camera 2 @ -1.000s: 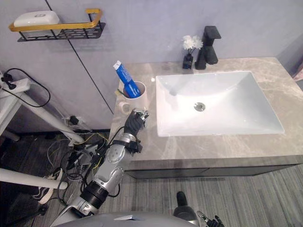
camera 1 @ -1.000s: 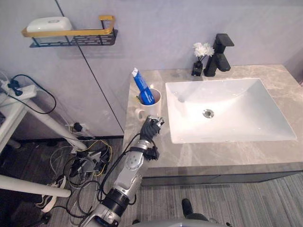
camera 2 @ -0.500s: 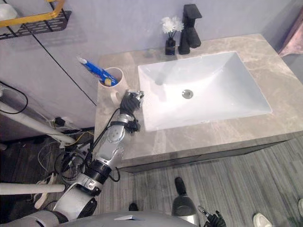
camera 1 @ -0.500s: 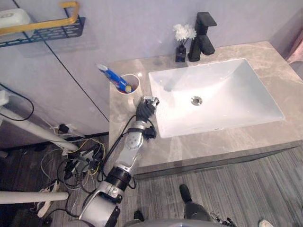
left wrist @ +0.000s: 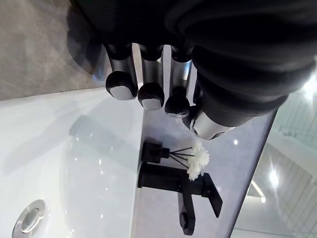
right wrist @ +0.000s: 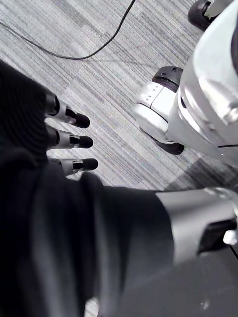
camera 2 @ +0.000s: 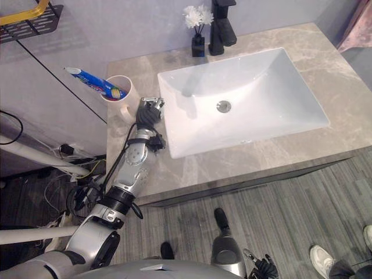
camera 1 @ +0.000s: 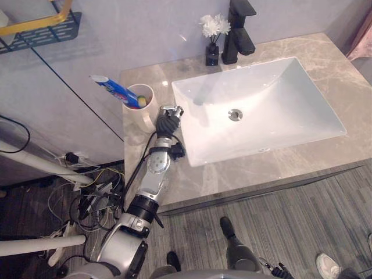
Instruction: Organize washtable
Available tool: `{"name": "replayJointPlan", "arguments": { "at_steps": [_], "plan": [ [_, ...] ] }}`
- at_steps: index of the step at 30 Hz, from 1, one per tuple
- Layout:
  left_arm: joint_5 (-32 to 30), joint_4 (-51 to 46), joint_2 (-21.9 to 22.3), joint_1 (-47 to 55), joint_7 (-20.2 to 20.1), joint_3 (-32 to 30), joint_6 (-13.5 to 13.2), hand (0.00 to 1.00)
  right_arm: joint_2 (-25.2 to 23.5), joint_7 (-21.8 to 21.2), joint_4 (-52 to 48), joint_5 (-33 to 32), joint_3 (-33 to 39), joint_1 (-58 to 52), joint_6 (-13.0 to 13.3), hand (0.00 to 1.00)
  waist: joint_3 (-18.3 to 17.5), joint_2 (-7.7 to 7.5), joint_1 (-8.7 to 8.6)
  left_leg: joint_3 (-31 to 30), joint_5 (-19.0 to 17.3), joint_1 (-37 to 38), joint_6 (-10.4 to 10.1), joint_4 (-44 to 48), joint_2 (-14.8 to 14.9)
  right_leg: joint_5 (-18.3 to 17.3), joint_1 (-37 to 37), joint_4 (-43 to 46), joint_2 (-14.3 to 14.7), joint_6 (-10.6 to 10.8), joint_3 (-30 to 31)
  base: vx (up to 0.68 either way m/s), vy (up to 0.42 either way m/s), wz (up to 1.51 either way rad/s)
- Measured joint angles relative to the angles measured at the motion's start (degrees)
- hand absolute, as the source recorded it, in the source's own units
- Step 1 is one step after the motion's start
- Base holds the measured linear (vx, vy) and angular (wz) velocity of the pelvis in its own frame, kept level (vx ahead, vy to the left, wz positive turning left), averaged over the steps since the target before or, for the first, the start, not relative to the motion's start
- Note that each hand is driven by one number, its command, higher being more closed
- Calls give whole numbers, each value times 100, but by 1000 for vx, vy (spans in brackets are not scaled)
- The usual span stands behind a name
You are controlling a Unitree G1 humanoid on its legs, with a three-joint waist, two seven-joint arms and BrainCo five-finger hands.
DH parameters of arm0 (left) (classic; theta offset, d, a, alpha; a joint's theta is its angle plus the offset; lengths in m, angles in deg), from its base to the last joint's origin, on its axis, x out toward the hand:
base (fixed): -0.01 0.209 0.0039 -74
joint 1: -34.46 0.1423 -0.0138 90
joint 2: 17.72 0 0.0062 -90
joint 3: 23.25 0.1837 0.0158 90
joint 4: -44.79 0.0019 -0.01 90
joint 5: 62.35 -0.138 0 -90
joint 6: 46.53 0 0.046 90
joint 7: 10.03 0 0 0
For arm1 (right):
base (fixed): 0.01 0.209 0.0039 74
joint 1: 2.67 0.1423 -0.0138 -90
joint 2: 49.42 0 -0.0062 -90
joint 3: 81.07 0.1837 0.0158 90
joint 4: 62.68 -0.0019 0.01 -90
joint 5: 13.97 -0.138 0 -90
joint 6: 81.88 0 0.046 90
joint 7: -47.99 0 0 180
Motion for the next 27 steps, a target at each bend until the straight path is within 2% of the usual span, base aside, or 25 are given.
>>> {"name": "replayJointPlan", "arguments": {
  "at_steps": [7,14,20,25,27],
  "plan": [
    [-22,-135,0,67,-131,233,0,100,-1,3,2,0,0,0,1,0,0,2,14,-37,1,19,1,-3,-1,3,40,2,-9,2,-32,7,3,2],
    [213,-1073,-6,892,-511,781,50,100,0,1,9,-3,1,0,1,0,-1,6,40,-208,5,107,9,48,-14,2,243,1,-60,3,-213,-16,7,11],
    [448,-1897,-53,1522,-872,960,46,100,35,-25,12,-8,-33,-7,2,0,-34,45,198,-417,52,64,41,94,-15,0,359,-21,-112,0,-439,-61,1,19],
    [660,-2297,-100,2092,-1032,953,42,100,44,-32,42,-21,-78,-7,4,0,-143,130,234,-616,124,26,36,83,-14,-5,434,-1,-140,-7,-634,-21,-6,19],
    [659,-2393,-121,2292,-1085,924,39,100,46,-30,53,-216,-136,-12,4,0,-179,128,253,-697,137,28,34,85,-10,-11,499,-3,-145,-13,-709,-30,4,17]
  ]
}}
